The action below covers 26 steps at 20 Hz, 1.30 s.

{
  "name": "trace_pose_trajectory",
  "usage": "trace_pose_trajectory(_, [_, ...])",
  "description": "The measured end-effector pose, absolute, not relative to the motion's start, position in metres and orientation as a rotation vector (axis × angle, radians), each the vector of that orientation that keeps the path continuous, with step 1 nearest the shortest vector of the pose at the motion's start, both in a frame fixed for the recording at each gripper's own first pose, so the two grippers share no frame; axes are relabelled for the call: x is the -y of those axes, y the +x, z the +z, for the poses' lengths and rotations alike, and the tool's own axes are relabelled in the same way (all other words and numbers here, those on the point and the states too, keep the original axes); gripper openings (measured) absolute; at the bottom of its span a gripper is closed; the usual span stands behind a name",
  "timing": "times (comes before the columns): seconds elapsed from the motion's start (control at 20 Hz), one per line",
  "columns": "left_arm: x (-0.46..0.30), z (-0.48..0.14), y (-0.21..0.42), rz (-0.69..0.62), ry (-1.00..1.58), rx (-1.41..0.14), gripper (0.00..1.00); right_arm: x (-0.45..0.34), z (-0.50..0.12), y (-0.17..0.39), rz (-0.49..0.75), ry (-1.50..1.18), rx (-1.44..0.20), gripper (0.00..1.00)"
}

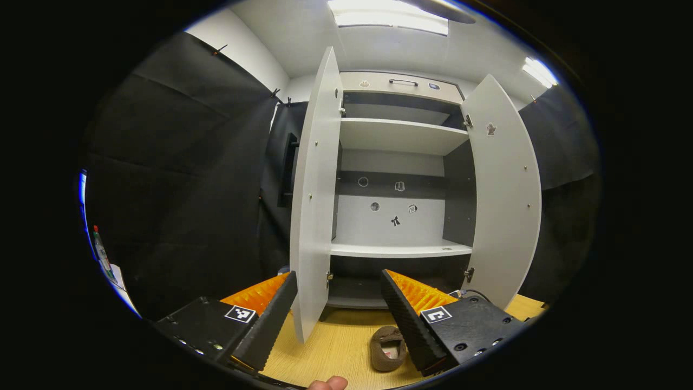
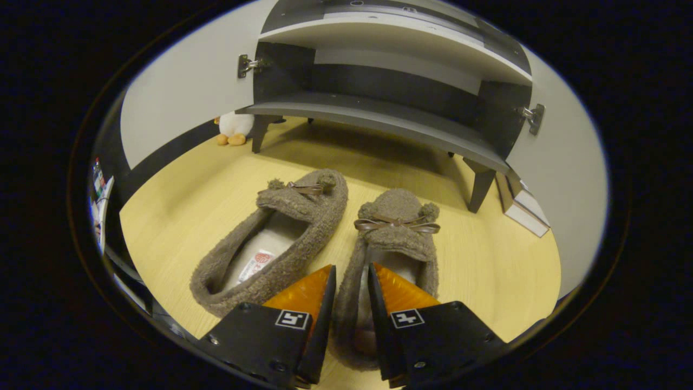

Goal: Grab one shoe with the right hand and put it into the shoe cabinet, grab the other shoe with the left hand and put it into the shoe cabinet; then close the right door with the right hand and the left door with the left hand.

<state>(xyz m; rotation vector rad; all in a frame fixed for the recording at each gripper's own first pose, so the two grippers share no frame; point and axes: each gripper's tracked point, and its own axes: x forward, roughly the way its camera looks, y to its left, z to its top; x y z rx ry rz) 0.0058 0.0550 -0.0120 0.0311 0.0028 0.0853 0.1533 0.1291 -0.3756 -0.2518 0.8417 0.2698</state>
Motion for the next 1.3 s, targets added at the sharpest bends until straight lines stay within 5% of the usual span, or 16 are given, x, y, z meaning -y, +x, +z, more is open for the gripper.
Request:
trace_pose_trajectory(0.3, [-0.047,-0.020,0.008,0.067,0.029,-0.022,0.95,-0.124,-0.382,0.174,0.214,-0.148,-0.771,0.31])
trace_pose_trajectory(0.35, [-0.046,-0.020,0.008,0.063,0.033,-0.022,0.95,-0.125,-0.381,0.174,0.220,-0.131,-0.766,0.16])
trace_pose_trajectory(0.45, [-0.044,-0.021,0.007,0.057,0.042,-0.024,0.95,-0.122,-0.370,0.176,0.228,-0.136,-0.717,0.07])
trace_pose_trajectory(1.05, [-0.014,-0.034,0.018,-0.019,0.022,-0.020,0.95,-0.122,-0.142,0.156,0.276,-0.148,-0.324,0.06])
trace_pose_trajectory(1.3, [-0.007,-0.037,0.020,-0.047,0.032,-0.017,0.95,-0.130,-0.058,0.232,0.281,-0.174,-0.305,0.05])
